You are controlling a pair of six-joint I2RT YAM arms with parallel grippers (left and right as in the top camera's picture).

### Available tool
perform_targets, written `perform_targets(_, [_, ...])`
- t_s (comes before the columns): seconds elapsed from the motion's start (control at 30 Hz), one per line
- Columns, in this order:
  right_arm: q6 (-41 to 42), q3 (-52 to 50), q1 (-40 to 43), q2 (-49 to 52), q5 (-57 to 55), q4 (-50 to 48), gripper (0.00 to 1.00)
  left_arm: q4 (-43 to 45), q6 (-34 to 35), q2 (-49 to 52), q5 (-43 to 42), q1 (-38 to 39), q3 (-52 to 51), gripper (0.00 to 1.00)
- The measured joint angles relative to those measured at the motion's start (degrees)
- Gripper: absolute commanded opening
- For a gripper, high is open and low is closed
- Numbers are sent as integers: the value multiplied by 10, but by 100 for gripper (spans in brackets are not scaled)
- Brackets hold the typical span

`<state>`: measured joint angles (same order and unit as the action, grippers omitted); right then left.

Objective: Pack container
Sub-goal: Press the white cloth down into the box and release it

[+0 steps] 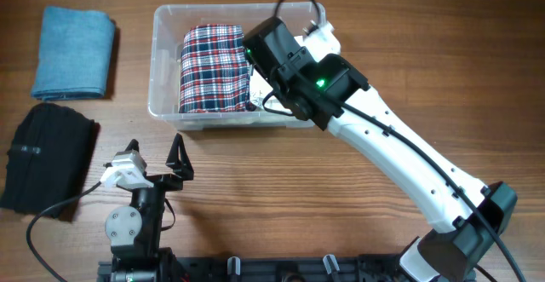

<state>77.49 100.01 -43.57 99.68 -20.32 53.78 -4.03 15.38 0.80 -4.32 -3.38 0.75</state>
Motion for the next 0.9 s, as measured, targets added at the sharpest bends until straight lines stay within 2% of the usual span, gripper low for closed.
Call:
perform_targets(0.03, [-75,0,0,0,-2,-25,97,0,0,0,0,0,0,100])
perform_targets(0.07, [-214,0,0,0,5,-70,95,0,0,0,0,0,0,100])
perform_targets(0.13, [-364,0,0,0,18,-90,63,0,0,0,0,0,0,100])
perform_targets(0.17, [-424,0,0,1,23,-92,37,0,0,0,0,0,0,100])
perform_targets(0.2, [-465,0,1,3,24,-94,25,0,0,0,0,0,0,100])
perform_targets(0.23, [-503,0,4,6,27,-97,7,0,0,0,0,0,0,100])
perform_targets(0.33, [-589,0,21,33,32,-104,4,0,0,0,0,0,0,100])
perform_targets(0.5, [-648,0,48,100,62,-101,4,0,0,0,0,0,0,100])
perform_targets(0.67, [-671,0,56,157,137,-57,4,0,0,0,0,0,0,100])
perform_targets(0.9, [-676,0,74,183,210,-12,4,0,0,0,0,0,0,100])
